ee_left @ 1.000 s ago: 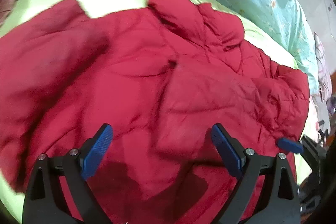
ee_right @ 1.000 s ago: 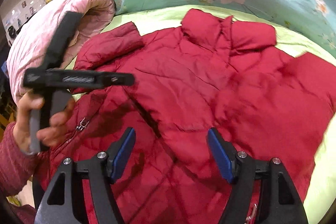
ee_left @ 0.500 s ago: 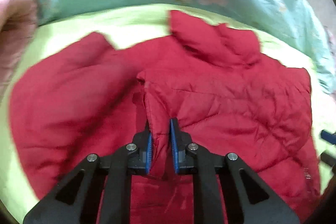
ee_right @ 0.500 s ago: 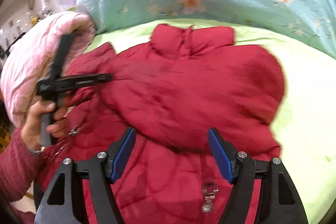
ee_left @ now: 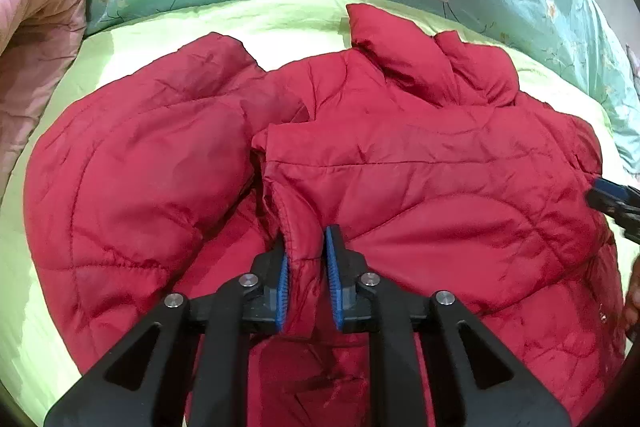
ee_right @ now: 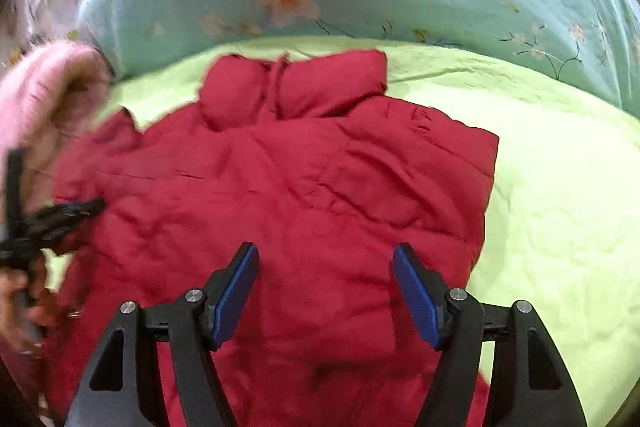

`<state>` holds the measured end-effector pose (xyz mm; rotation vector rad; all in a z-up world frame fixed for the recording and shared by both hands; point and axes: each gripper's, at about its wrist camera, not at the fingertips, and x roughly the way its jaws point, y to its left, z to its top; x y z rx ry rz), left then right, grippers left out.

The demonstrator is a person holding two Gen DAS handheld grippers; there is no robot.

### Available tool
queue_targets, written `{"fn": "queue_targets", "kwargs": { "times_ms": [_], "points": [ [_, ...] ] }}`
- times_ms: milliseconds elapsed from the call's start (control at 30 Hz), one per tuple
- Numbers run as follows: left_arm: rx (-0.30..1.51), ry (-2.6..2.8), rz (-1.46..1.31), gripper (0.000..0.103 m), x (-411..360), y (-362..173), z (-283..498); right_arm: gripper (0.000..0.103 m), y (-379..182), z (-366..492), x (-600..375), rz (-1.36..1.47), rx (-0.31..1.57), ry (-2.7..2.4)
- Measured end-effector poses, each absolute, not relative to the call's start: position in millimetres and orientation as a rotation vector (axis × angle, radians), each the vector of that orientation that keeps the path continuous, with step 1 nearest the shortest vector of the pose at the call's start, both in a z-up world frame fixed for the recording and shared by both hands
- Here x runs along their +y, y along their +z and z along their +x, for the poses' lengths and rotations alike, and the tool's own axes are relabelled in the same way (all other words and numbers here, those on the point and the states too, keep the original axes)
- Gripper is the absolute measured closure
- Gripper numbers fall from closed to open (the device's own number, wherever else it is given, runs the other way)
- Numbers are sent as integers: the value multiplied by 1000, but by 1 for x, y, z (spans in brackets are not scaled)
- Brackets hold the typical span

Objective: Fold large clothes

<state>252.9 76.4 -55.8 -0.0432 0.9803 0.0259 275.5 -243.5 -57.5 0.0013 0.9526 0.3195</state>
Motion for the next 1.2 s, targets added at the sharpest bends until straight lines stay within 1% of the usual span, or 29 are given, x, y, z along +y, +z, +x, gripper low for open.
{"fn": "queue_targets", "kwargs": {
  "times_ms": [67, 133, 233, 300, 333, 367, 600, 867, 1000, 1200],
  "points": [
    [983, 26, -38, 76, 78, -61, 253, 33, -75, 288, -237, -46, 989, 293],
    [984, 35, -37, 73, 81, -68, 253, 33, -97, 296, -232, -79, 1023, 282],
    [978, 48, -29, 71, 82, -73, 252, 32, -105, 297, -229, -96, 1015, 270],
    [971, 74, 7, 65, 79, -72, 251, 32, -107, 296, -227, -103, 1015, 266],
    [967, 97, 27, 57, 78, -71, 250, 32, -108, 297, -228, -102, 1016, 267],
    [964, 120, 42, 51, 78, -70, 247, 32, -108, 297, -229, -100, 1018, 268],
    [963, 144, 23, 51, 90, -53, 223, 31, -107, 298, -224, -112, 1023, 253],
    [915, 135, -37, 51, 98, -25, 188, 31, -79, 272, -240, 10, 976, 279],
    [882, 149, -46, 51, 101, -14, 182, 31, -70, 250, -243, 41, 962, 318],
    [872, 191, -11, 51, 108, -11, 197, 31, -62, 224, -237, 46, 949, 360]
  ]
}}
